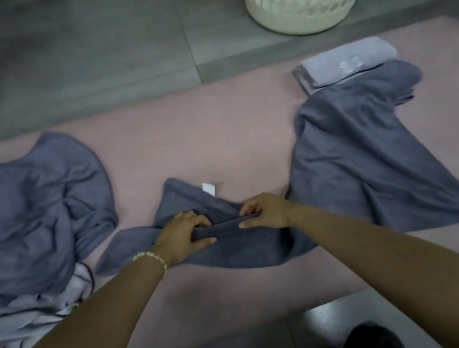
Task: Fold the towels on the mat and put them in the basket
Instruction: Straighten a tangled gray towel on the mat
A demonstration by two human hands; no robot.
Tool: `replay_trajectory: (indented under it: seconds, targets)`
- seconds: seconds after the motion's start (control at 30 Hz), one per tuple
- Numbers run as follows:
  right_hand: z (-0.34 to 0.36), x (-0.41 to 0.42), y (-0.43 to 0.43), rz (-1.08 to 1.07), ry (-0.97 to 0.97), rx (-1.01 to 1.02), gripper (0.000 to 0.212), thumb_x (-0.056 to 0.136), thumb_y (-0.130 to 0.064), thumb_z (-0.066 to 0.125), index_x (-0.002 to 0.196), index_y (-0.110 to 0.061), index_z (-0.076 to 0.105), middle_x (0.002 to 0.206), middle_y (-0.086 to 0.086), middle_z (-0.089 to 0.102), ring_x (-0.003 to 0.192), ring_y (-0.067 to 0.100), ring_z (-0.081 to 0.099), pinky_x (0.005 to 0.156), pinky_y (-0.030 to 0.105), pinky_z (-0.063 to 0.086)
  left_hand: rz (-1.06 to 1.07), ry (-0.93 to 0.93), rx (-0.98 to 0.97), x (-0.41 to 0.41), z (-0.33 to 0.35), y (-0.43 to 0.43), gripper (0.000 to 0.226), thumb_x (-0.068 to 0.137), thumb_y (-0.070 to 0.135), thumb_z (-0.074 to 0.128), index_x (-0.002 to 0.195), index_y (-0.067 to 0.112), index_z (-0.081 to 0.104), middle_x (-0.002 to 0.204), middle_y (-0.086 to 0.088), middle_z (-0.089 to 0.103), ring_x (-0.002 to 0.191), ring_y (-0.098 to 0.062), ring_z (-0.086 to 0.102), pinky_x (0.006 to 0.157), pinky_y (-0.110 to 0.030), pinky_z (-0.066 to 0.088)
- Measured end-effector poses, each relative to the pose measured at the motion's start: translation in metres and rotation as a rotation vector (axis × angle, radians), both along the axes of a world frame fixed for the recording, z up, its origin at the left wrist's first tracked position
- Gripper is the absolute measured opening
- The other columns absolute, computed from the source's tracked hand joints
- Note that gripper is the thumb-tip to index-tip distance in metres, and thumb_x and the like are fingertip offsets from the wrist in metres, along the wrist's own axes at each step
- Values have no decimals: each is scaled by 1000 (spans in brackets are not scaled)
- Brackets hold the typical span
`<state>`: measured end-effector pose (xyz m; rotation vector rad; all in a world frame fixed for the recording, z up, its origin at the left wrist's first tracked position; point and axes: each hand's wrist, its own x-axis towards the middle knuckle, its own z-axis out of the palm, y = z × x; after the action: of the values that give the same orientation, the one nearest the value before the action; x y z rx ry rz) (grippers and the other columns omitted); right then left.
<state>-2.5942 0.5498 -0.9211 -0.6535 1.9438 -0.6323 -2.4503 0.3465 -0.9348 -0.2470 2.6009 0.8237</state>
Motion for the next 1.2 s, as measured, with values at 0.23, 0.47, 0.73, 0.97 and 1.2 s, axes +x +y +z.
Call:
replay_trajectory:
  seconds: [0.23, 0.47, 0.73, 0.97, 1.2]
  targets:
    - [14, -6, -11, 80, -71, -11, 33, 75, -51, 72, 86, -20, 68, 89, -11, 68, 84, 5, 61, 78, 20, 49, 174, -18, 371, -21, 19, -14, 16, 94, 28, 55, 83, 16, 54, 75, 0, 59, 70, -6, 51, 74, -20, 44]
    - [73, -25, -30, -64, -221, -199, 28, 84, -38, 65, 90, -11, 70, 79, -5, 70, 73, 5, 64, 63, 14, 49, 190, -236, 436, -32, 92, -37, 37, 97, 41, 39, 98, 12, 63, 96, 3, 66, 90, -6, 56, 86, -18, 45]
    - [99, -30, -67, -171, -289, -326, 22, 83, -33, 67, 71, -16, 61, 66, -5, 60, 56, 1, 52, 55, 11, 43, 317, -693, 478, -31, 134, -68, 47, 84, 58, 49, 102, 18, 67, 104, 1, 71, 90, -13, 68, 86, -24, 52]
    - [37, -4, -64, -178, 34, -368, 7, 84, -13, 70, 90, -10, 68, 80, -7, 64, 67, -6, 53, 69, 3, 41, 594, 129, 239, 5, 30, -82, 23, 86, 27, 65, 103, 13, 61, 97, -8, 64, 92, -19, 60, 80, -22, 48]
    - [-23, 37, -52, -22, 264, -114, 41, 67, -41, 81, 97, -23, 61, 106, -5, 54, 96, 11, 51, 91, 26, 44, 383, 83, -151, 32, 5, -73, 62, 81, 49, 66, 133, 21, 46, 129, -8, 56, 119, -31, 48, 104, -36, 35]
